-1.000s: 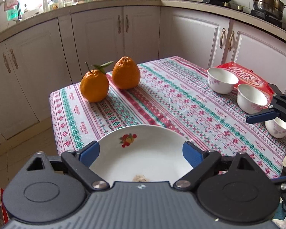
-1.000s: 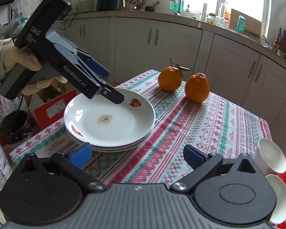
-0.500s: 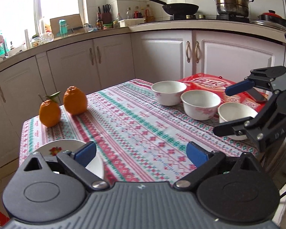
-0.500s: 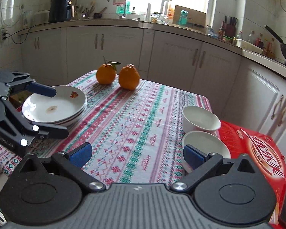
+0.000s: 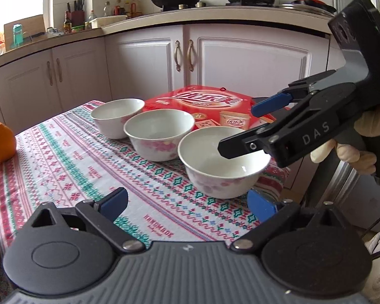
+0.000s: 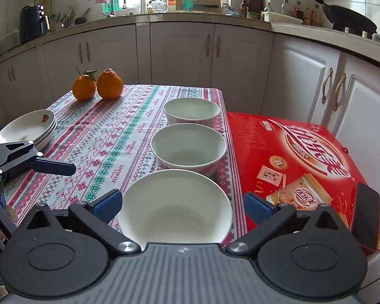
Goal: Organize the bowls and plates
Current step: 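Move the right gripper to the rim of a white bowl and close, then lift the white bowl off the table with the right gripper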
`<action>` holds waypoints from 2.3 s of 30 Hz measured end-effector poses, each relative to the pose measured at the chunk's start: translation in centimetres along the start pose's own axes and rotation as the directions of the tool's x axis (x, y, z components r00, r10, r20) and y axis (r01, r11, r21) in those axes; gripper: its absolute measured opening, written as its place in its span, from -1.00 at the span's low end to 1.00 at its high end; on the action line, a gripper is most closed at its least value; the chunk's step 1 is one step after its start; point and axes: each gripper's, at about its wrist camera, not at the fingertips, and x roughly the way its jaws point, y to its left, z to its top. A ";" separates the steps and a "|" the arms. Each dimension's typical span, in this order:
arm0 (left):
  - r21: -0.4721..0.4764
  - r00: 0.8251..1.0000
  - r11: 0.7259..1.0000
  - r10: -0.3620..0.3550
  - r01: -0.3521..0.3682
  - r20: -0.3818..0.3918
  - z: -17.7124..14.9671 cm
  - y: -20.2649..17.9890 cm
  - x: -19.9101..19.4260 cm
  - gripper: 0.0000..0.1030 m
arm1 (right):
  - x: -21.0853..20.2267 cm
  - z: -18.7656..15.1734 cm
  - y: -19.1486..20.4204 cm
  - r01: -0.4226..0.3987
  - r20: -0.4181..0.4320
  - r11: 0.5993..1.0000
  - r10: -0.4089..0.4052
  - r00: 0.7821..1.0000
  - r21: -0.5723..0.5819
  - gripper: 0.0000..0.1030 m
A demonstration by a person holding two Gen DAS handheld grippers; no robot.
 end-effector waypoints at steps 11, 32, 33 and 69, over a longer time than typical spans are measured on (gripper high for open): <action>0.031 0.998 0.998 -0.056 0.056 -0.017 0.6 -2.3 4.0 0.91 | 2.3 -0.7 -3.0 -0.106 -0.063 0.991 0.111 0.992 0.080 0.96; -0.002 0.995 0.995 -0.095 0.095 -0.003 0.6 -2.2 4.3 0.63 | 4.0 -0.3 -5.0 -0.214 -0.104 0.959 0.236 0.966 0.188 0.44; -0.002 0.995 0.995 -0.097 0.097 -0.003 0.6 -2.1 4.4 0.63 | 4.0 -0.3 -4.9 -0.214 -0.104 0.959 0.236 0.966 0.187 0.44; -0.106 0.996 0.991 0.082 -0.084 -0.026 -1.3 3.5 -3.3 0.63 | 5.6 3.4 5.2 -0.401 -0.124 0.916 0.396 0.910 -0.012 0.45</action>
